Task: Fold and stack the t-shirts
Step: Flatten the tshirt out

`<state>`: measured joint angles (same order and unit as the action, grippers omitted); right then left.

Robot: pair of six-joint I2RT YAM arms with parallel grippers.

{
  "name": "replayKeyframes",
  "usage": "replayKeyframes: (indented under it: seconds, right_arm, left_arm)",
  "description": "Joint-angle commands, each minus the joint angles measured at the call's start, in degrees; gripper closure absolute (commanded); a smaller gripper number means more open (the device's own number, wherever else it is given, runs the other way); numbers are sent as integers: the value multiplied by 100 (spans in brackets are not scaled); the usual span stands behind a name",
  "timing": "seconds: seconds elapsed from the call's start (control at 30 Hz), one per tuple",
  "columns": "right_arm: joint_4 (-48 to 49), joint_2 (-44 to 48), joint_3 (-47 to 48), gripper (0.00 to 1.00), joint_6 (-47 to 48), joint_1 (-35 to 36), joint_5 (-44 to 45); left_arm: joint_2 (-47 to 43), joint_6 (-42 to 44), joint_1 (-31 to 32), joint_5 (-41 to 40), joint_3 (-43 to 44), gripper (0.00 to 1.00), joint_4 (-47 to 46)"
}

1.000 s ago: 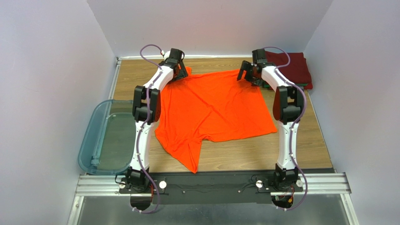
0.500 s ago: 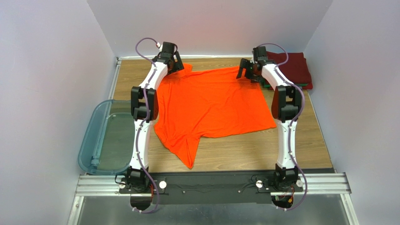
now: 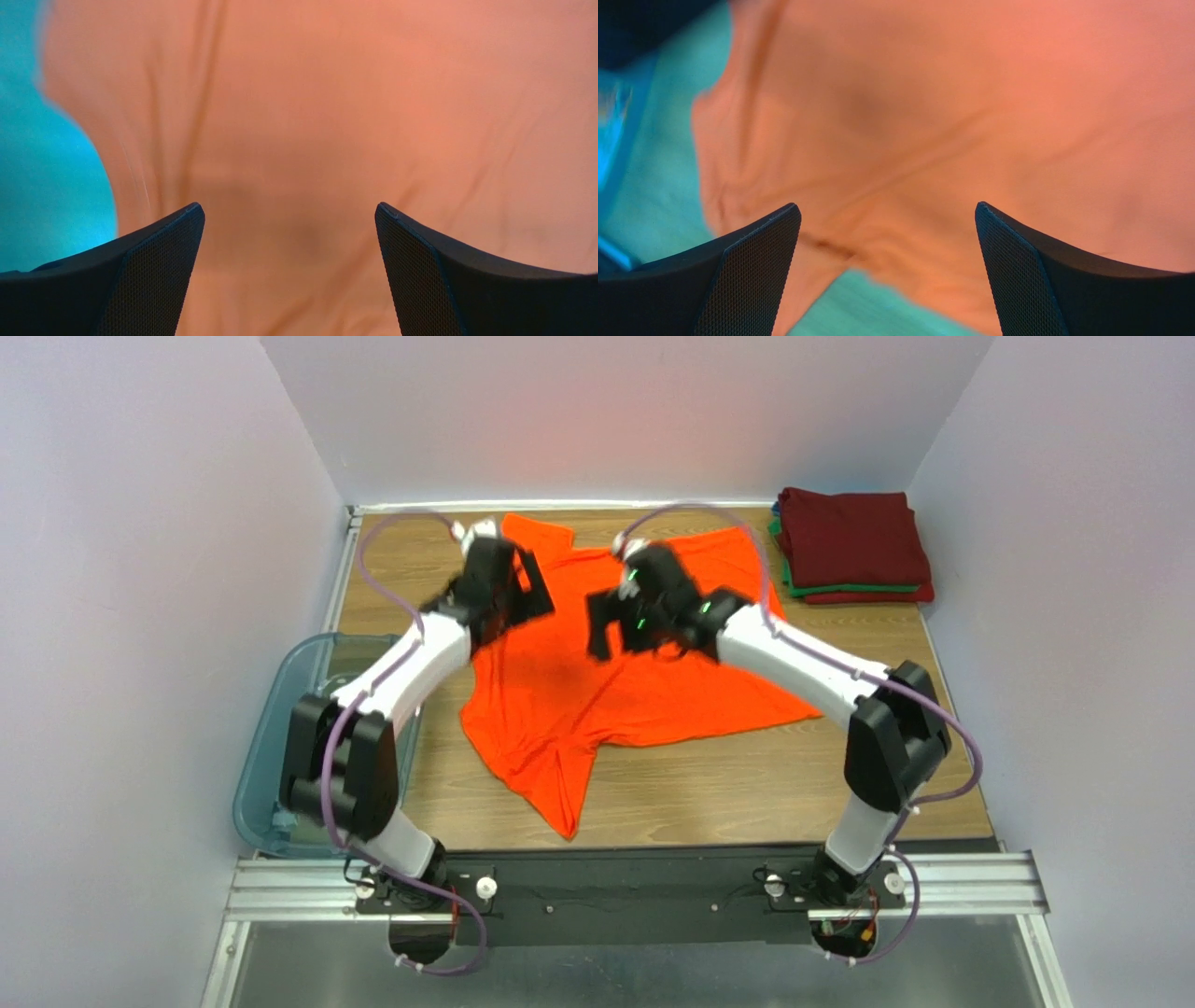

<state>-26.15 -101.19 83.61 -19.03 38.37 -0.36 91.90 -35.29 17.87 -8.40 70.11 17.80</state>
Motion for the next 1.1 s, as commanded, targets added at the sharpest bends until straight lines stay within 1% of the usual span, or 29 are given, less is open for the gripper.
replayKeyframes:
  seconds: [0.0, 0.03, 0.07, 0.13, 0.2, 0.27, 0.37, 0.57, 0.7, 0.83, 0.93, 1.07]
  right_arm:
    - [198, 186, -968, 0, -451, 1098, 1482]
    - [198, 178, -1065, 0, -514, 1320, 1695]
    - [198, 170, -1258, 0, -593, 1740, 1854]
    - [233, 108, -1417, 0, -961, 2050, 2144]
    - [321, 64, -1636, 0, -1443, 2392, 2311]
    - [409, -24, -1751, 0, -1830, 2639, 2435]
    - [540, -208, -1831, 0, -2078, 2798, 2444]
    - [733, -542, -1621, 0, -2123, 3009, 2488]
    - [813, -831, -1602, 0, -2271, 3054, 2663]
    - [822, -938, -1655, 0, -2448, 3080, 2638]
    - [805, -894, -1839, 0, -2571, 3115, 2647]
    - [673, -299, -2357, 0, -2887, 3115, 2585]
  left_arm:
    - [-792, -811, 436, 32, -1986, 2, -786]
    - [-935, -874, 506, 206, -2262, 2, -900]
    - [-1172, -901, 551, 286, -2508, 2, -1180]
    - [-1340, -1050, 569, 366, -3043, 2, -1296]
    - [-1490, -1216, 569, 200, -3309, 2, -1350]
    - [-1517, -1252, 569, 120, -3380, 2, -1323]
    - [-1395, -1287, 560, -12, -3424, 2, -1227]
    - [-981, -1445, 437, -126, -3495, 2, -1051]
    - [-946, -1463, 402, -56, -3548, 2, -1103]
    - [-963, -1437, 402, -74, -3565, 2, -1130]
    - [-937, -1411, 384, -152, -3557, 2, -1086]
    - [-928, -1393, 296, -293, -3548, 2, -972]
